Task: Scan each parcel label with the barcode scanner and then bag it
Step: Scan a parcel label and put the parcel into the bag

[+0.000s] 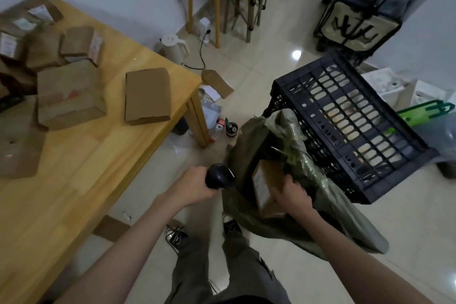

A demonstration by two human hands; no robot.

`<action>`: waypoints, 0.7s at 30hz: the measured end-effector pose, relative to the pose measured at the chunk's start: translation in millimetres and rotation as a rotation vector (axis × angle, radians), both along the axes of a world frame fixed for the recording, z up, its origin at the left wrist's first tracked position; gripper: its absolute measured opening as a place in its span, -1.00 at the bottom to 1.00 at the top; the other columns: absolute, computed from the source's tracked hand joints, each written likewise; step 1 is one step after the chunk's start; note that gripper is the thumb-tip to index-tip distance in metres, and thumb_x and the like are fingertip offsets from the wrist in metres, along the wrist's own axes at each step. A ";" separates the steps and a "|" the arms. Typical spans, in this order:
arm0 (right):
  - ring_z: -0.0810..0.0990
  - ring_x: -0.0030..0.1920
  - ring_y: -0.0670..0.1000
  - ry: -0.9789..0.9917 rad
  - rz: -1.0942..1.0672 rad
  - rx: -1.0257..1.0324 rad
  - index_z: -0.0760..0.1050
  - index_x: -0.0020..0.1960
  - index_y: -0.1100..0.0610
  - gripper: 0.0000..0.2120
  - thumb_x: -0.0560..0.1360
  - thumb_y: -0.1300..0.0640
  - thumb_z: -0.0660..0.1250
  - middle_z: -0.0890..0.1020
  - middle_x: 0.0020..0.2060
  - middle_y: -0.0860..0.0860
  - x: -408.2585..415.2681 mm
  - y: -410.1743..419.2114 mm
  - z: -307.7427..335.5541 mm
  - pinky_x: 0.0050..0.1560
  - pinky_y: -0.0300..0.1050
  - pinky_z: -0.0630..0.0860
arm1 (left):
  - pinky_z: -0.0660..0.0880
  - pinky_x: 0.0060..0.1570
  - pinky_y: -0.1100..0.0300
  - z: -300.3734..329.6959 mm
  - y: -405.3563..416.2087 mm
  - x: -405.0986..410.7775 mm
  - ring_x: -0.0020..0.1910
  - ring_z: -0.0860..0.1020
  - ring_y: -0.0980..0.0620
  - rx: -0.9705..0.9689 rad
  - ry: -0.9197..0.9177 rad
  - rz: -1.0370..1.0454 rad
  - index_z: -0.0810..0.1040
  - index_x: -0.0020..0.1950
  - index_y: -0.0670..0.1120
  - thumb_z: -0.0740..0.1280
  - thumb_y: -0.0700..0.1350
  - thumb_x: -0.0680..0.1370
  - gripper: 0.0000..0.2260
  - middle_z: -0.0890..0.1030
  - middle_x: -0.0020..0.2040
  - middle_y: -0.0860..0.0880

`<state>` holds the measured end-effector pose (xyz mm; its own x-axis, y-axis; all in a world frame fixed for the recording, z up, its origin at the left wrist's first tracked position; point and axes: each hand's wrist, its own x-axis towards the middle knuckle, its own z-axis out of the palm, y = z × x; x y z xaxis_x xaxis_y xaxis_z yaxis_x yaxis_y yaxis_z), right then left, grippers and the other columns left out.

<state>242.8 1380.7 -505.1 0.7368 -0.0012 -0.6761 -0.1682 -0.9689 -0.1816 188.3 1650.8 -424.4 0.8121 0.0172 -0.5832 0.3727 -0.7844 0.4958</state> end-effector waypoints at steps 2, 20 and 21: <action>0.45 0.33 0.28 0.016 0.025 0.036 0.24 0.41 0.13 -0.47 0.58 -0.13 0.26 0.42 0.33 0.17 7.3 4.5 3.8 0.24 0.17 0.44 | 0.36 -0.39 0.28 2.1 0.0 1.0 -0.29 0.55 0.11 0.006 -0.006 0.012 0.45 -0.29 0.09 0.47 -0.08 0.41 -0.80 0.55 -0.32 0.09; 0.58 0.01 0.06 -0.160 0.715 0.304 0.47 0.14 0.11 -0.76 0.56 0.01 0.33 0.61 -0.01 0.04 47.6 249.0 144.8 0.05 -0.02 0.56 | 0.49 -0.33 0.09 100.6 174.1 -78.7 -0.31 0.58 0.03 0.089 -0.208 0.520 0.56 -0.22 -0.05 0.47 -0.09 0.40 -0.89 0.62 -0.28 -0.01; 0.59 0.04 0.09 -0.172 0.752 0.295 0.46 0.16 0.10 -0.73 0.53 -0.01 0.35 0.60 0.00 0.04 45.7 270.1 149.4 0.03 0.00 0.56 | 0.52 -0.31 0.06 107.3 191.5 -90.0 -0.32 0.59 0.03 0.097 -0.218 0.553 0.59 -0.17 -0.10 0.47 -0.10 0.41 -0.89 0.62 -0.28 -0.02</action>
<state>288.5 1650.8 -355.6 0.5629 0.6938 -0.4492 0.5595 -0.7199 -0.4107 98.3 1842.3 -317.1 0.7680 0.5162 -0.3791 0.6364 -0.5482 0.5427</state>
